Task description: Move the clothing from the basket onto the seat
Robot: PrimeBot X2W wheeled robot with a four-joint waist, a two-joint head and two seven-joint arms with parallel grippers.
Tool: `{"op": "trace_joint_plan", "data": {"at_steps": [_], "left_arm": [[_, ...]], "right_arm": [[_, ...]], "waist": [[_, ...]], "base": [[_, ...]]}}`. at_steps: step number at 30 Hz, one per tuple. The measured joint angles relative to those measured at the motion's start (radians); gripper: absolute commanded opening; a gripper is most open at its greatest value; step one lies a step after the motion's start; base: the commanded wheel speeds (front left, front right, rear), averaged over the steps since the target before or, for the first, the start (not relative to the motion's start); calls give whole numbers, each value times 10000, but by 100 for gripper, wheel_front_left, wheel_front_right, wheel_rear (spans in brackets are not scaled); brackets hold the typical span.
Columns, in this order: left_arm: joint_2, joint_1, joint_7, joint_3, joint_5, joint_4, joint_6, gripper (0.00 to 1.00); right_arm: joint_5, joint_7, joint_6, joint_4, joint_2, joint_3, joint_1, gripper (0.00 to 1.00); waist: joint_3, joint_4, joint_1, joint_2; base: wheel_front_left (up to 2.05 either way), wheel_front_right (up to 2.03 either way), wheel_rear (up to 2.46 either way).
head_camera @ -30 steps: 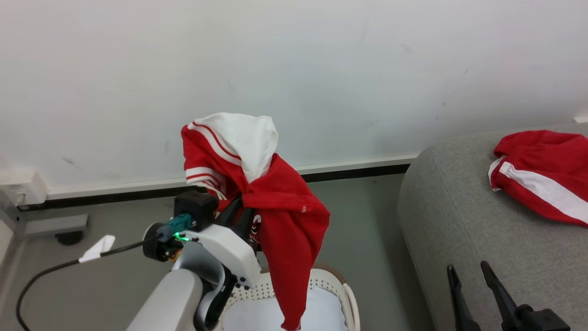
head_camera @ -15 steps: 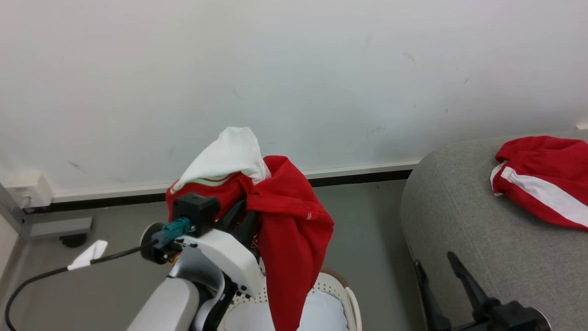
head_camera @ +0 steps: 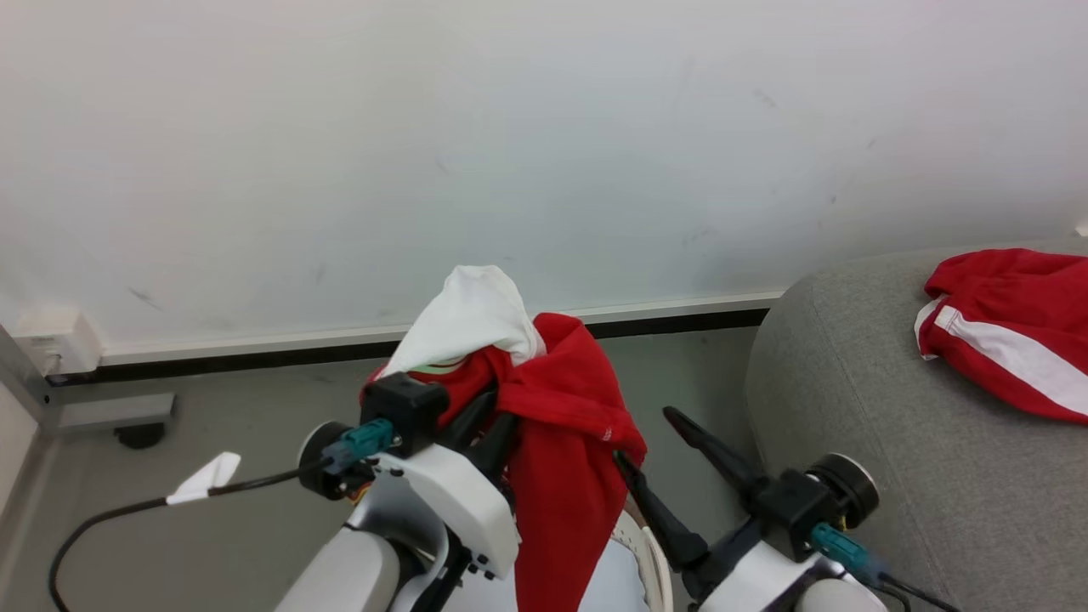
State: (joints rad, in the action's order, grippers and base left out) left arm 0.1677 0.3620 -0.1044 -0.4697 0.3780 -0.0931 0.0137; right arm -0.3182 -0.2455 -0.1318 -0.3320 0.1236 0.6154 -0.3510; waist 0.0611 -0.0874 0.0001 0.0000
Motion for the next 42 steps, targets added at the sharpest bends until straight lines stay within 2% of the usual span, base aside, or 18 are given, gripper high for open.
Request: {"op": "trace_joint_plan", "data": {"at_steps": [5, 9, 15, 16, 17, 18, 28, 29, 30, 31, 32, 33, 42], "left_arm": [[-109, 13, -59, -282, 0, 0, 138, 0], [-236, 29, -153, -568, 33, -17, 309, 0], [-437, 91, -186, -871, 134, -134, 401, 0], [-491, 97, -186, -915, 165, -155, 401, 0], [-522, 108, -186, -949, 171, -180, 426, 0], [-537, 123, -184, -978, 184, -203, 431, 0], [-456, 185, -8, -991, 196, -341, 422, 0], [-435, 175, 8, -989, 196, -353, 410, 4], [-410, 165, 21, -986, 196, -357, 382, 22], [-393, 157, 54, -976, 196, -364, 378, 44], [-376, 143, 65, -972, 196, -376, 368, 75], [-359, 105, 65, -974, 196, -395, 351, 100], [-257, -78, 12, -1068, 257, -435, 295, 100]], "right_arm": [[-1250, 466, 0, -863, 140, 1503, -1058, 100], [-2029, 560, 0, -1574, 161, 2224, -1857, 100], [-3239, 408, 0, -2418, -153, 3097, -2616, 100], [-3452, 334, 0, -2512, -211, 3233, -2690, 65], [-3607, 267, 0, -2608, -253, 3319, -2756, 6], [-3731, 188, 0, -2679, -274, 3417, -2836, 0], [-4661, -121, 0, -3033, -238, 3820, -3191, 0], [-4700, -123, 0, -3045, -215, 3764, -3191, 0], [-4702, -125, 0, -3026, -198, 3628, -3190, 0], [-4702, -127, 0, -2974, -180, 3482, -3190, 0], [-4702, -134, 0, -2920, -169, 3335, -3185, 0], [-4690, -159, 0, -2859, -148, 3189, -3173, 0], [-4188, -169, 0, -2431, -12, 2123, -2912, 0]], "waist": [[10, 29, 0, 0], [22, 48, 0, 0], [43, 57, 0, 0], [41, 59, 0, 0], [37, 64, 0, 0], [36, 70, 0, 0], [13, 63, 0, 0], [14, 63, 0, 0], [15, 62, 0, 0], [13, 60, 0, 0], [12, 57, 0, 0], [12, 54, 0, 0], [11, 43, 0, 0]], "base": [[0, 0, 0], [0, 0, 0], [0, 0, 0], [0, 0, 0], [0, 0, 0], [0, 0, 0], [0, 0, 0], [0, 0, 0], [0, 0, 0], [0, 0, 0], [0, 0, 0], [0, 0, 0], [0, 0, 0]]}}
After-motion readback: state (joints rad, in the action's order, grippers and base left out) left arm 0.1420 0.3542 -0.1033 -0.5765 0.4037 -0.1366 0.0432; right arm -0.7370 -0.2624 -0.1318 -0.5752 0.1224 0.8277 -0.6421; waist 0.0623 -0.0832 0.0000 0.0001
